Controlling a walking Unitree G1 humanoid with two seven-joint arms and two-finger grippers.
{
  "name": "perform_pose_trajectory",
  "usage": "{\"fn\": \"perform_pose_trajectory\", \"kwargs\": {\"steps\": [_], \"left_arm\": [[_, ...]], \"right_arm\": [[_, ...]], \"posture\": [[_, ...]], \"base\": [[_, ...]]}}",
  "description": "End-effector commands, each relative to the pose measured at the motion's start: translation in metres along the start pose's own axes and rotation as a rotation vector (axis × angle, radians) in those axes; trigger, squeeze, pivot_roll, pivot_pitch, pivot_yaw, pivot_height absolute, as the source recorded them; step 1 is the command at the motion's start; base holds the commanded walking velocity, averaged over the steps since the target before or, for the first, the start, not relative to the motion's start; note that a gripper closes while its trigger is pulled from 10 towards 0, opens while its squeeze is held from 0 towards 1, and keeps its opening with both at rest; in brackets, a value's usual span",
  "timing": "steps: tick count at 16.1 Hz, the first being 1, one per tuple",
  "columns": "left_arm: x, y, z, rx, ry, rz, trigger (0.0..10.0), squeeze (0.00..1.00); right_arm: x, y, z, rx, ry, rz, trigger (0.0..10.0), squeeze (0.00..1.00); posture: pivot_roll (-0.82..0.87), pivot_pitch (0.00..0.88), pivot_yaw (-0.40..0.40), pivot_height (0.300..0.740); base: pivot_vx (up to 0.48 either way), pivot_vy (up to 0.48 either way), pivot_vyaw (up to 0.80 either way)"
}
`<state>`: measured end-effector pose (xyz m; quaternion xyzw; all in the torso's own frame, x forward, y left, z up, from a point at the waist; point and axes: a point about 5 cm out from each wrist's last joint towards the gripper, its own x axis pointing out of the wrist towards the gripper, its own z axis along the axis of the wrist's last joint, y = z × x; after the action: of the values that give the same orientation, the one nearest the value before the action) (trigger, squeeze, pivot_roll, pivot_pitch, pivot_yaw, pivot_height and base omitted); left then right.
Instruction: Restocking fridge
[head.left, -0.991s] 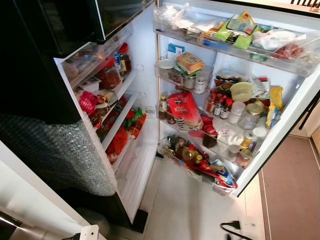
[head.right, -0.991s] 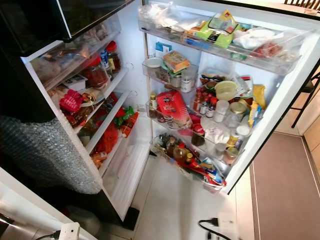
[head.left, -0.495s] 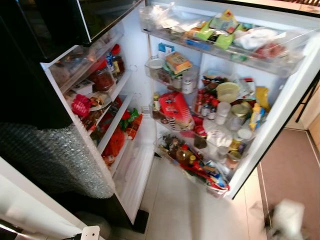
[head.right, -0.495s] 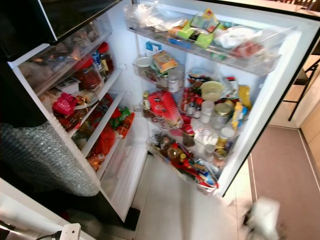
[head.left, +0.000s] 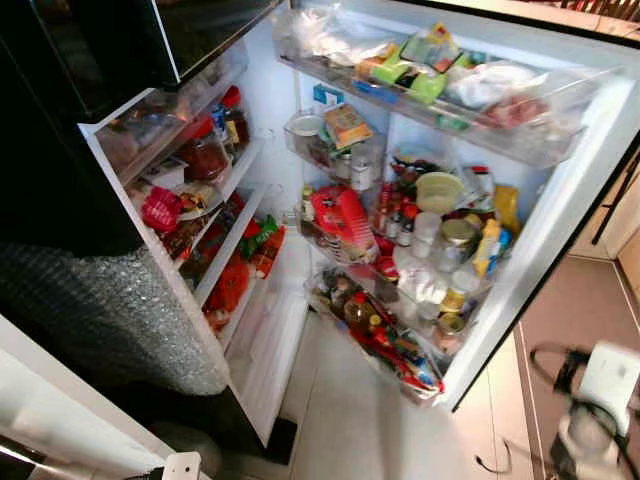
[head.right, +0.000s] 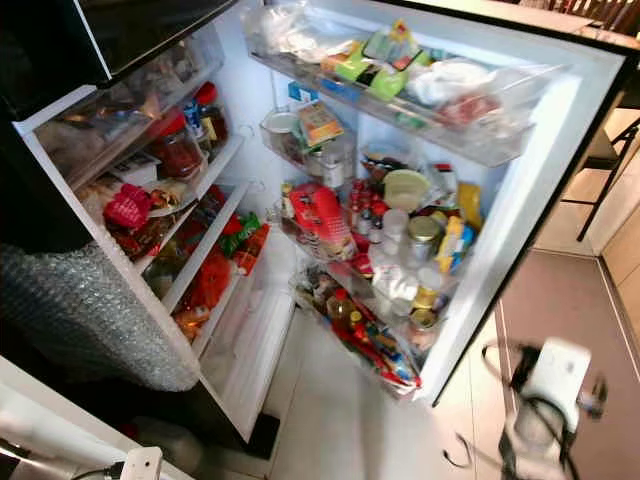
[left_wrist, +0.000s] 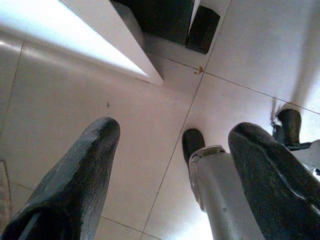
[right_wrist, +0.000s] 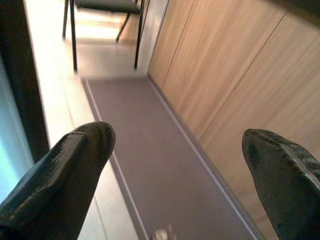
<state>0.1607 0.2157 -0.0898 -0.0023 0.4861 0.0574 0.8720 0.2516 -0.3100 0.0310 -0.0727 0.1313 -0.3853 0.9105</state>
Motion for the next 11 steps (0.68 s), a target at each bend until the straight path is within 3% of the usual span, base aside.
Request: {"fn": "perform_pose_trajectory", "kwargs": {"steps": [1,4,7,11], "left_arm": [[-0.001,0.004,-0.003,0.009,0.009,0.003,10.0,0.00],[-0.001,0.004,-0.003,0.017,0.009,0.004,10.0,0.00],[-0.001,0.004,-0.003,0.026,0.003,0.004,10.0,0.00],[-0.001,0.004,-0.003,0.050,0.004,-0.005,10.0,0.00]], "right_arm": [[0.003,-0.001,0.011,0.008,-0.037,-0.019,10.0,0.00],[0.004,0.005,0.039,0.031,-0.132,-0.027,10.0,0.00],[0.004,0.009,0.058,0.133,-0.154,-0.075,10.0,0.00],[-0.016,0.028,0.068,0.140,-0.197,-0.025,10.0,0.00]], "posture": [[-0.18,0.000,0.049,0.740],[-0.17,0.000,0.045,0.740],[-0.17,0.000,0.050,0.740],[-0.16,0.000,0.047,0.740]], "base": [[0.000,0.000,0.00],[0.000,0.000,0.00],[0.000,0.000,0.00],[0.000,0.000,0.00]]}}
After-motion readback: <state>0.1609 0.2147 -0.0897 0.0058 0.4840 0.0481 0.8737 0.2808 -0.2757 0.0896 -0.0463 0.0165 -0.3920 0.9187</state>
